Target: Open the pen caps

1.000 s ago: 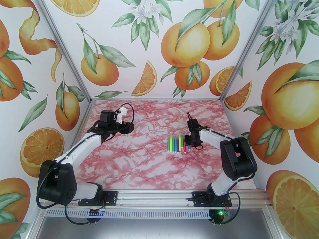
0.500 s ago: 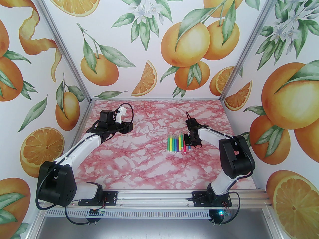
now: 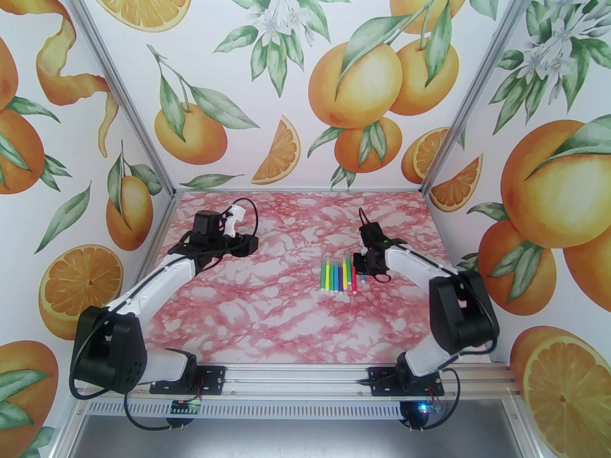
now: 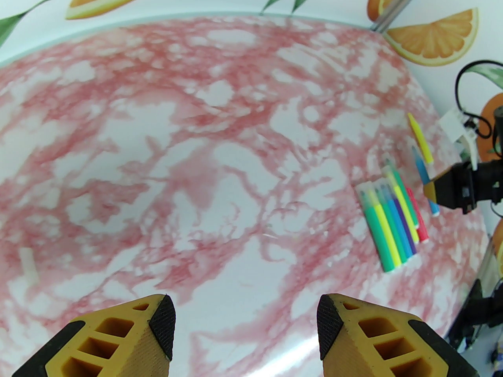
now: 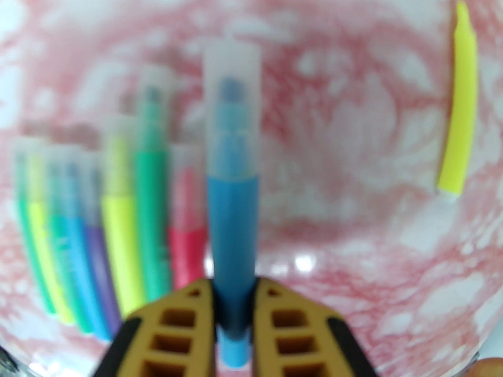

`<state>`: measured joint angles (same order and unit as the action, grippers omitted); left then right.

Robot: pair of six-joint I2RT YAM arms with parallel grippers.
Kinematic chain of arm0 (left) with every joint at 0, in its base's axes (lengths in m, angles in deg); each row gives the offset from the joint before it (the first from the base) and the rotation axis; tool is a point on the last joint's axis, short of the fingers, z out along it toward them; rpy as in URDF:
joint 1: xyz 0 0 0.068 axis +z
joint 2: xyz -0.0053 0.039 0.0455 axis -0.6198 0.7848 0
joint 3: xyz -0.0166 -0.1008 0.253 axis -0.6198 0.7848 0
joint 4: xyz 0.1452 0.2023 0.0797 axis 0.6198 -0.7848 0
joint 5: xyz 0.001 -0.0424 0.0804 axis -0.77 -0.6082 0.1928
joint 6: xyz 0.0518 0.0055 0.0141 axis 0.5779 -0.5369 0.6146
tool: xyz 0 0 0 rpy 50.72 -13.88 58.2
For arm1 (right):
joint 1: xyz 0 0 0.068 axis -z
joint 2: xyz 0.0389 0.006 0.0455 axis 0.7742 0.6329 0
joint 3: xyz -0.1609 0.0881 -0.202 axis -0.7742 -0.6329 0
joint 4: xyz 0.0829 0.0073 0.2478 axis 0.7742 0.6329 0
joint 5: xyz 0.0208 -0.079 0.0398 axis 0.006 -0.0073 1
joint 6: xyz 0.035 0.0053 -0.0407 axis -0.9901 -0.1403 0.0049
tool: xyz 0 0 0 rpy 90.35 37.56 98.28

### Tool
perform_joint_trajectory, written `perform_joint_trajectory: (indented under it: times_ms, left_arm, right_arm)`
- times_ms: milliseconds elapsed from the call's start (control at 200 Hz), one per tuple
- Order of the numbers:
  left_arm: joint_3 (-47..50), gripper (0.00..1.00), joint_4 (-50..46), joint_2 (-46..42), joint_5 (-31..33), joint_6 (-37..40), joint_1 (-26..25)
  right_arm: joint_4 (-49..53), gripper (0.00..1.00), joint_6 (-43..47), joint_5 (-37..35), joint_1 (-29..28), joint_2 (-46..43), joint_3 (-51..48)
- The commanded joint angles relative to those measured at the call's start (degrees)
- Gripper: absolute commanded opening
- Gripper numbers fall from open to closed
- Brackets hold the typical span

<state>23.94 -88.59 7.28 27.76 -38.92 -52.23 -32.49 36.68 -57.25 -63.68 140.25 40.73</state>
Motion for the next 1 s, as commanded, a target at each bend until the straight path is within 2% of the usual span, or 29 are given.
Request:
perform_joint_trajectory:
  times_ms: [0,275,370,540,736,996]
  left_arm:
    - [-2.3,0.64,4.1,2.4,-4.7,-3.0,-1.6]
    - [-6.3,0.69,7.2,7.8,-4.2,-6.3,-8.6]
    - [-7.3,0.75,9.9,9.1,-5.3,-8.7,-10.3]
    - [-8.5,0.76,16.6,11.4,-9.7,-15.2,-11.5]
    - [-10.0,0.76,20.2,13.8,-13.8,-19.1,-12.8]
    - [-10.6,0.74,24.1,15.4,-17.4,-22.7,-13.9]
  right_arm:
    - [-2.6,0.14,1.5,6.1,0.1,-4.0,-0.8]
    - [-6.6,0.13,2.2,11.5,-4.2,-9.2,-1.9]
    - [-8.6,0.13,2.5,12.8,-6.8,-10.7,-2.1]
    - [-11.7,0.13,3.0,13.2,-11.2,-12.3,-2.3]
    - [-15.0,0.13,3.2,13.7,-15.0,-13.2,-2.7]
    - [-16.7,0.14,3.5,15.0,-17.1,-13.9,-1.7]
